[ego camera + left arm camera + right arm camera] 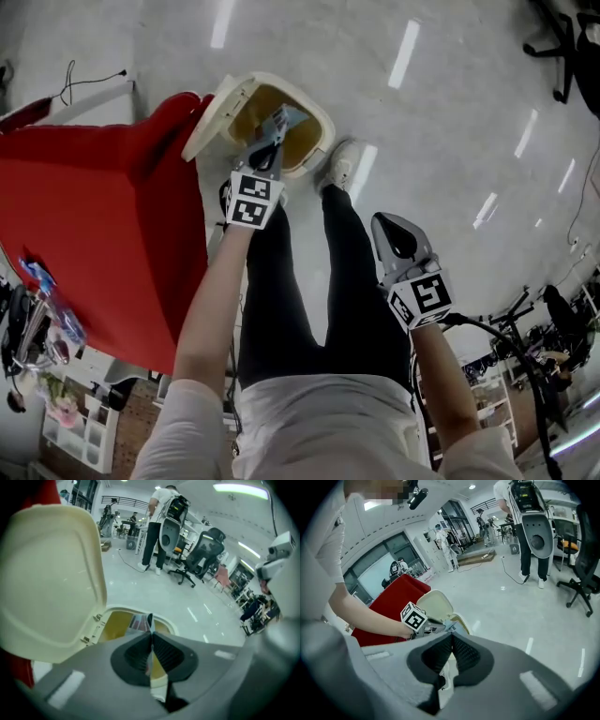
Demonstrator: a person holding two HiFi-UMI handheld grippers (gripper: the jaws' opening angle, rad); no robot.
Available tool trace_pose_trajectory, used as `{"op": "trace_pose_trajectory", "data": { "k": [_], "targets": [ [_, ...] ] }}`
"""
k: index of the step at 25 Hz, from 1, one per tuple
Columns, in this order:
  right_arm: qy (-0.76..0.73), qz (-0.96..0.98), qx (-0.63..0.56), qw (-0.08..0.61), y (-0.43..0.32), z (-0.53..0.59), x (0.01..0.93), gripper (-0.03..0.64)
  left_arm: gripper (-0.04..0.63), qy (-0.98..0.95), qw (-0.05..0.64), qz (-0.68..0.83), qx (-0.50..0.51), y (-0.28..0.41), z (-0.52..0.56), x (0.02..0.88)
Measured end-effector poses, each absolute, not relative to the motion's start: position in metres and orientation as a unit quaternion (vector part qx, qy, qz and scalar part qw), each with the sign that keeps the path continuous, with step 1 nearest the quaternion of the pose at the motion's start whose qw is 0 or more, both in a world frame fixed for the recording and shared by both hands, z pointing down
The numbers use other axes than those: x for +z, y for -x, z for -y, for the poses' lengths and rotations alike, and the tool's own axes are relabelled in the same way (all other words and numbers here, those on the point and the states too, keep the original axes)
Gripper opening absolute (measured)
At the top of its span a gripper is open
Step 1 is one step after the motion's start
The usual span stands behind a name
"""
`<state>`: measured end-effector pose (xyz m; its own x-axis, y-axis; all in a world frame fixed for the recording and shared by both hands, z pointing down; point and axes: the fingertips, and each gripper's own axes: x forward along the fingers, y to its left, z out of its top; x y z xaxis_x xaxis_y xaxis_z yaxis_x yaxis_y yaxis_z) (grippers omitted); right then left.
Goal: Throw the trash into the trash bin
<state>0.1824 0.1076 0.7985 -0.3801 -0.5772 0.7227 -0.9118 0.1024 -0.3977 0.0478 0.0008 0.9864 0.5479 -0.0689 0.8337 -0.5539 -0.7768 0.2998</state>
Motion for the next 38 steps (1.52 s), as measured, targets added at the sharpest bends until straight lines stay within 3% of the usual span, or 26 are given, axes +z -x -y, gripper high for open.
{"op": "trace_pose_trajectory", "data": {
  "k": [3,4,14,38],
  "targets": [
    [-0.522,0.714,0.424,0.195,-0.178,-0.107,0.807,0.002,0.107,-0.828,0.299,0.203,0.429,-0.043,-0.002,0.993],
    [-0.523,0.713,0.424,0.195,-0.177,-0.107,0.808,0.002,0.112,-0.826,0.305,0.206,0.427,-0.041,-0.003,0.993],
    [-0.527,0.725,0.399,0.194,-0.17,-0.098,0.771,0.002,0.093,-0.836,0.3,0.202,0.412,-0.037,-0.017,0.933],
    [-0.513,0.771,0.327,0.186,-0.152,-0.093,0.582,0.002,0.007,-0.872,0.243,0.247,0.346,-0.001,-0.032,0.64]
  ]
}}
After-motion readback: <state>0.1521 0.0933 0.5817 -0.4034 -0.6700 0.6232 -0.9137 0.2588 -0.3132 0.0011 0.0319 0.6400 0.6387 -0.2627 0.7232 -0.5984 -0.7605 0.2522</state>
